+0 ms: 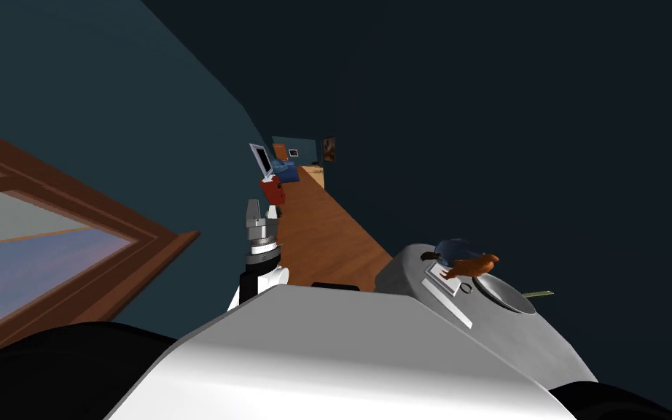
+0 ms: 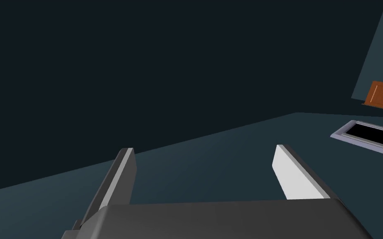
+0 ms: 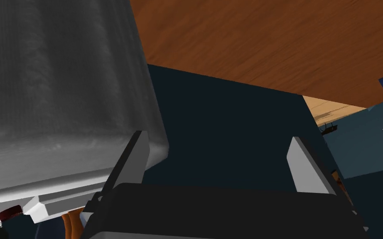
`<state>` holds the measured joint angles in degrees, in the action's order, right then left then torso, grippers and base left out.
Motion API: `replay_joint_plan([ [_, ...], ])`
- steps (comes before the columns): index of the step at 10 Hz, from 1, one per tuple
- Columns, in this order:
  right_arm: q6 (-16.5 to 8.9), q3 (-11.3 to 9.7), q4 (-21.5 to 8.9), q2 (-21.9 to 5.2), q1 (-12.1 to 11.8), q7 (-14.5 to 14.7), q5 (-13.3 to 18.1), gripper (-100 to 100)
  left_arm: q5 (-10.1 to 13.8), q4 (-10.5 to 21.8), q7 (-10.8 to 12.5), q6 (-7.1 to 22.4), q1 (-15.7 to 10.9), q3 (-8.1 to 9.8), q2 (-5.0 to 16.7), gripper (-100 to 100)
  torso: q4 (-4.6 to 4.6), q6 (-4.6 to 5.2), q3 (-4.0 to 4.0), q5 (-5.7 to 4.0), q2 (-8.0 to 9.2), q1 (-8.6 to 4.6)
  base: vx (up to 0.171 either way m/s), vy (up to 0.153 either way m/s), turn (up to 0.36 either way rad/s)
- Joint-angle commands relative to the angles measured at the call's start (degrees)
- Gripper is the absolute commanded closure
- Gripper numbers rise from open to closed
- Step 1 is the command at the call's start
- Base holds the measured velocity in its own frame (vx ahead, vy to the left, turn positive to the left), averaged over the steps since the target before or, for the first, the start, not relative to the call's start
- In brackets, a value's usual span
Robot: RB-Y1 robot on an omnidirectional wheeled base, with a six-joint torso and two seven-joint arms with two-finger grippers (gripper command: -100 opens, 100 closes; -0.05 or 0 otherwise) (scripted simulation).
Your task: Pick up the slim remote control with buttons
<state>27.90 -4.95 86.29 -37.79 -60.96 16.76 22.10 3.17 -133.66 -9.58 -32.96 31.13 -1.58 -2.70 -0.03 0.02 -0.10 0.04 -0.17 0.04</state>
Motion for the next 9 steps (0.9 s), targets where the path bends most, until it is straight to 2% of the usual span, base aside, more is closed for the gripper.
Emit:
replay_joint_plan([
  [1, -0.65, -0.48, -1.72, -0.95, -0.19, 0.11, 0.73, -100, 0.0, 0.0, 0.0, 0.0, 0.0, 0.0, 0.0, 0, 0.0, 0.0, 0.0, 0.0, 0.0, 0.0, 0.065, -0.002, 0.146],
  [3, -1.41, -1.81, -5.95, -3.09, -2.72, 1.78, 3.53, -100, 0.0, 0.0, 0.0, 0.0, 0.0, 0.0, 0.0, 0, 0.0, -0.02, -0.02, -0.01, -0.04, 0.01, 0.094, 0.003, 0.396],
  [4, -1.41, -1.81, -7.1, -3.09, -2.72, 1.78, 3.53, -100, 0.0, 0.0, 0.0, 0.0, 0.0, 0.0, 0.0, 0, -0.03, 0.0, -0.08, 0.0, -0.14, -0.02, 0.09, -0.03, 0.111],
  [6, -2.14, -3.16, -11.71, -4.95, -4.8, 3.36, 6.03, -100, 0.0, 0.0, 0.0, 0.0, 0.0, 0.0, 0.0, 0, -0.01, 0.0, -0.03, -0.02, -0.05, -0.07, 0.082, -0.024, 0.342],
  [7, -2.14, -3.16, -11.97, -4.95, -4.8, 3.36, 6.03, -100, 0.0, 0.0, 0.0, 0.0, 0.01, 0.01, 0.0, 0, -0.02, -0.01, -0.07, -0.03, -0.12, -0.11, 0.081, -0.042, 0.148],
  [9, -2.88, -4.46, -16.21, -6.64, -6.35, 4.82, 8.18, -100, 0.0, 0.0, 0.0, 0.0, 0.01, 0.01, 0.0, 0, -0.01, 0.02, -0.05, -0.02, -0.09, -0.07, 0.084, -0.045, 0.29],
])
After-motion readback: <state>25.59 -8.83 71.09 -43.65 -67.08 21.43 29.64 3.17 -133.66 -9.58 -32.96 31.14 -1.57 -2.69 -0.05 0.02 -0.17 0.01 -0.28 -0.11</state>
